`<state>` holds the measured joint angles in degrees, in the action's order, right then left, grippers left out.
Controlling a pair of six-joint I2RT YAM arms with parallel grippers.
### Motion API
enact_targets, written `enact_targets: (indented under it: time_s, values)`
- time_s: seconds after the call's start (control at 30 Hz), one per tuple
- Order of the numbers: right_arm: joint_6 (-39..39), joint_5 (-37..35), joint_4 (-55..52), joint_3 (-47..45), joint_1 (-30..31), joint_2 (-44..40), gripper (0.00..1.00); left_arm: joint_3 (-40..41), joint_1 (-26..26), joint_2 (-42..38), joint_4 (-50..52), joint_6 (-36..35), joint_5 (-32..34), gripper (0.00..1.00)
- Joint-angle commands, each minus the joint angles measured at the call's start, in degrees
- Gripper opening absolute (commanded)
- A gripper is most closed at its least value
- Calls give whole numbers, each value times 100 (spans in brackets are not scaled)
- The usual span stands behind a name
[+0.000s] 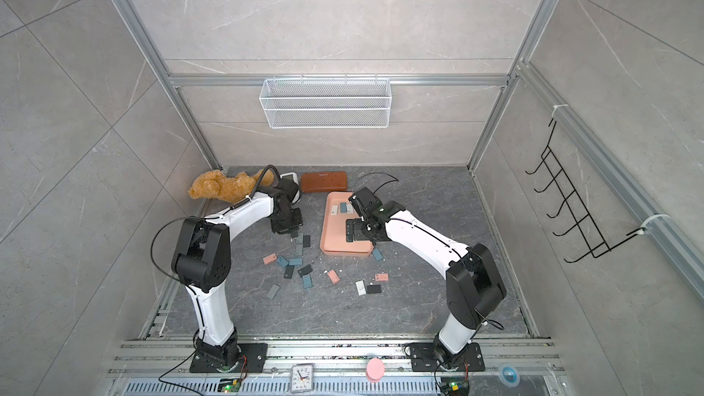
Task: Put the eraser in the storage box
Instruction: Pick up the eraser from the center of the board, then place the eraser in the storage box.
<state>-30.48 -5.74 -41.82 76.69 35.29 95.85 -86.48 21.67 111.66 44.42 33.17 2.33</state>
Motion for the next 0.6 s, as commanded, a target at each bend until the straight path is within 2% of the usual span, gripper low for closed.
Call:
enact_targets:
  time_s: [0.0, 0.23, 0.57]
  values:
    - [-184, 147, -115, -98, -112, -245, 100, -466, 121, -230, -21, -49, -132, 15]
    - [-311, 315, -142, -248, -397, -385, 100, -1429, 498, 264, -54, -1, -170, 15]
    - [-448, 515, -221, -330, -820, -459, 100, -2761, 850, 1405, -320, 254, -639, 15]
